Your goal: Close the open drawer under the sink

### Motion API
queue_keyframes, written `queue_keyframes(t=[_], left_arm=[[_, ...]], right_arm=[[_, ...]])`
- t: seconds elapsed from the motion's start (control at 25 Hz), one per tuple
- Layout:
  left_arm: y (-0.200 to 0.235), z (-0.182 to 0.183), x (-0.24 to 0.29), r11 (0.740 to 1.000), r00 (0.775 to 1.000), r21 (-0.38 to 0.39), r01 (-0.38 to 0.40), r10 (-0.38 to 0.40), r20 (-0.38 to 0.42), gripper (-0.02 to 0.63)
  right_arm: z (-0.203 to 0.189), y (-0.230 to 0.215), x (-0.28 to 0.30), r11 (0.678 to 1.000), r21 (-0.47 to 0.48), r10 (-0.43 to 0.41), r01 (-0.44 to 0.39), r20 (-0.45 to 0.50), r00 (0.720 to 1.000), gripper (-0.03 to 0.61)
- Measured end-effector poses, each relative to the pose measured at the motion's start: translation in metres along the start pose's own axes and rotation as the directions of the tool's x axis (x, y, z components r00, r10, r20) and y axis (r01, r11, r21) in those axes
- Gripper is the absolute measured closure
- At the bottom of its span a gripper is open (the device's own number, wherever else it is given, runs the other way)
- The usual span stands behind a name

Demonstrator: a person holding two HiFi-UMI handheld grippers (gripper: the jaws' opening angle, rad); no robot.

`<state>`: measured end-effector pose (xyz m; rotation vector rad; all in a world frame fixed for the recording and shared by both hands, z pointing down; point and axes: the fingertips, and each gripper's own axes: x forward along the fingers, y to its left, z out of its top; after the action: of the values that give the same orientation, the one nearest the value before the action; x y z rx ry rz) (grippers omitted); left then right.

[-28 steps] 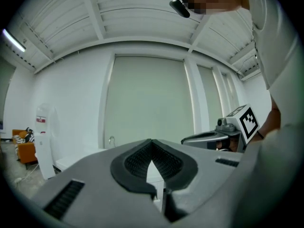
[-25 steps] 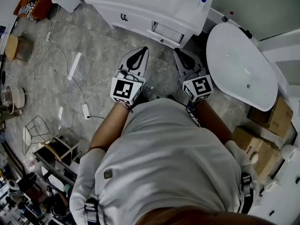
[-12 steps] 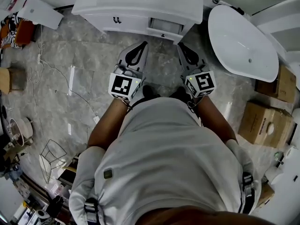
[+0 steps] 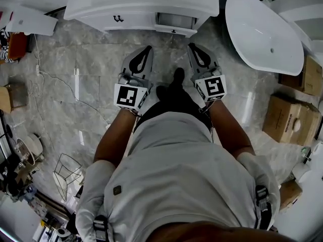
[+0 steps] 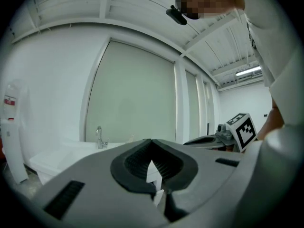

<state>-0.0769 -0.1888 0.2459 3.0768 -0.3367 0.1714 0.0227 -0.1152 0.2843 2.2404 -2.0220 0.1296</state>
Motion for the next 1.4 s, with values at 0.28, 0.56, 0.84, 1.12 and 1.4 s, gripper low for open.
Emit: queue_keyframes(t=[0.28,0.56,0.84,1.12,1.4], left_arm=[[0.026,-0.041,0.028,1.000,1.000,-0.007,0.007,-0.007,-0.019,0.604],[0.061,-0.098,0.047,0.999,0.993,-0.011,-0.037,0.036,-0.113,0.604],[0.074,-0.166,0.081,0.997,0.985,-0.067,-0.026,0.015,-0.169,0.604],[0.093,-0.227,0.121,0.995,0.981,-0.100,-0.012,-0.008,-0.196,0.604],[0.093,-0.282,0.157,0.998,0.975,-0.053,0.036,-0.046,-0.218,0.604]], right_arm=[[-0.043,-0.015,0.048,1.000,0.003,-0.018,0.018,-0.019,1.000,0.546],[-0.107,-0.021,0.092,0.999,0.033,-0.017,0.020,-0.075,0.997,0.454],[-0.170,-0.025,0.130,0.996,0.090,0.004,0.007,-0.129,0.992,0.434],[-0.251,-0.039,0.156,0.989,0.137,-0.020,0.049,-0.209,0.978,0.425],[-0.327,-0.057,0.175,0.981,0.169,-0.050,0.098,-0.265,0.963,0.425]])
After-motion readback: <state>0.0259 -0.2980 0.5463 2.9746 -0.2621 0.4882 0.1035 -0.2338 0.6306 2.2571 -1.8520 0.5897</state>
